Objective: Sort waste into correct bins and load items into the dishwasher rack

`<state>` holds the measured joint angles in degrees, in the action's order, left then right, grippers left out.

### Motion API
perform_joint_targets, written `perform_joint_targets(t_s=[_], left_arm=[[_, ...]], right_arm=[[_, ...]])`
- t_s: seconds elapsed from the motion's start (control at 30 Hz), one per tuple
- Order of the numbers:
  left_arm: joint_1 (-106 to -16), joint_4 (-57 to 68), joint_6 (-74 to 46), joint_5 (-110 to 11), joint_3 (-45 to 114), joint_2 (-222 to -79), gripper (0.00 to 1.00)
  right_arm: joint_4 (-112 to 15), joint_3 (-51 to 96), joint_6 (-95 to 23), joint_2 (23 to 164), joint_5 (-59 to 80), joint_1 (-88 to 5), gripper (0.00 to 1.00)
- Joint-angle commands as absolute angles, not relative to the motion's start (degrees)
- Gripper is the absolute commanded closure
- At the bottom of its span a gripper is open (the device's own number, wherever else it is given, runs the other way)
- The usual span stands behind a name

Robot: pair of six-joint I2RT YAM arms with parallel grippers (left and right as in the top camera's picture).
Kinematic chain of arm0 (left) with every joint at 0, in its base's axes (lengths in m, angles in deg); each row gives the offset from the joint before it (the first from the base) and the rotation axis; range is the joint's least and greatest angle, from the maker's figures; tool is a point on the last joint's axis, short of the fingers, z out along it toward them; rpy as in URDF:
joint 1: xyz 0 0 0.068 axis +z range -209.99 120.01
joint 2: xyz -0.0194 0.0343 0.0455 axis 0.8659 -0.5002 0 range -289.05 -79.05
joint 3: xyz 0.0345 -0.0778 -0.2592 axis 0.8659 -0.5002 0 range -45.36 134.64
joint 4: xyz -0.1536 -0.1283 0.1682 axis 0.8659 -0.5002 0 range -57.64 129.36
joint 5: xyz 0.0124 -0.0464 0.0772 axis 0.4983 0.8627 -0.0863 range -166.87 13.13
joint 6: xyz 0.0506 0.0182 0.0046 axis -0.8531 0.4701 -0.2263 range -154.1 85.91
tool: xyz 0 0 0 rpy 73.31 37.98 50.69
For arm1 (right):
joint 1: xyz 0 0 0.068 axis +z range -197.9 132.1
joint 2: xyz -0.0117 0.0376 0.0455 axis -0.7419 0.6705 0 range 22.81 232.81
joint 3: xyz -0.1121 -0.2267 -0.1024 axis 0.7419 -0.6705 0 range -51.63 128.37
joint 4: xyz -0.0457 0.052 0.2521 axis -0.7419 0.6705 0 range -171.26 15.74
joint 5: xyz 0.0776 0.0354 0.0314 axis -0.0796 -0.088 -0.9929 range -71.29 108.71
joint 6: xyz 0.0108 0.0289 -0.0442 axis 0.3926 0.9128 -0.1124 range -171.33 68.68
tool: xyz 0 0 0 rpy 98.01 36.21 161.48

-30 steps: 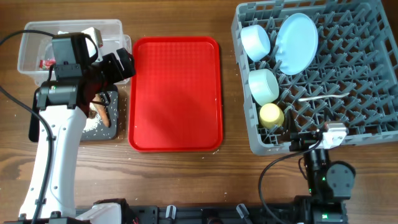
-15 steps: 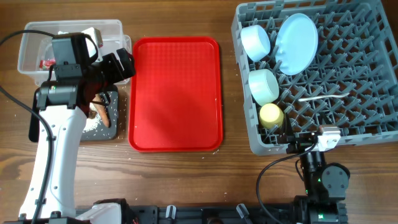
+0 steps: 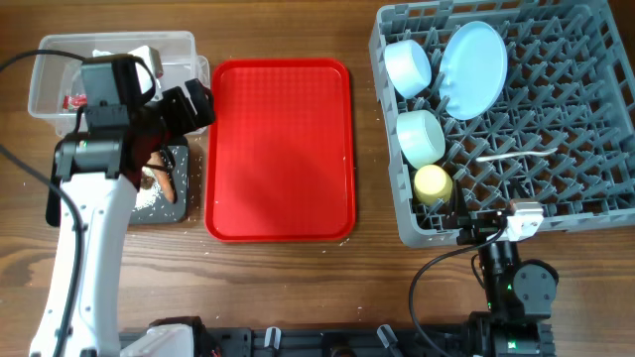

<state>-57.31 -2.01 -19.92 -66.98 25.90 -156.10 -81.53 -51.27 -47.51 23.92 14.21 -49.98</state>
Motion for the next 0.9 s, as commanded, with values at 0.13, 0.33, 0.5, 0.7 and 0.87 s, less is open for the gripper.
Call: perform_joint_targets(t_s=[0.13, 0.33, 0.5, 0.7, 0.87], left_arm=[[-57.64, 19.06, -20.86, -67.28, -1.44, -128.13, 0.00], [-57.64, 30.14, -20.84, -67.33, -29.59, -100.22, 0.00], [-57.64, 34.63, -20.86, -69.54, -39.97, -88.13, 0.00], [-57.64, 34.78, -20.86, -70.98, -44.74, -79.67, 0.00], [-57.57, 35.30, -20.84, -70.96, -44.85, -79.19, 0.00]], right_arm=[[-81.60, -51.33, -46.79, 23.63, 13.32, -50.11, 0.00], [-81.60, -51.33, -46.75, 23.63, 13.32, -50.11, 0.00], [-81.60, -51.33, -46.77, 23.63, 13.32, -50.11, 0.00], [-81.60, -51.33, -46.77, 23.63, 13.32, -50.11, 0.00], [-81.60, -51.33, -46.79, 23.63, 13.32, -50.11, 0.00]])
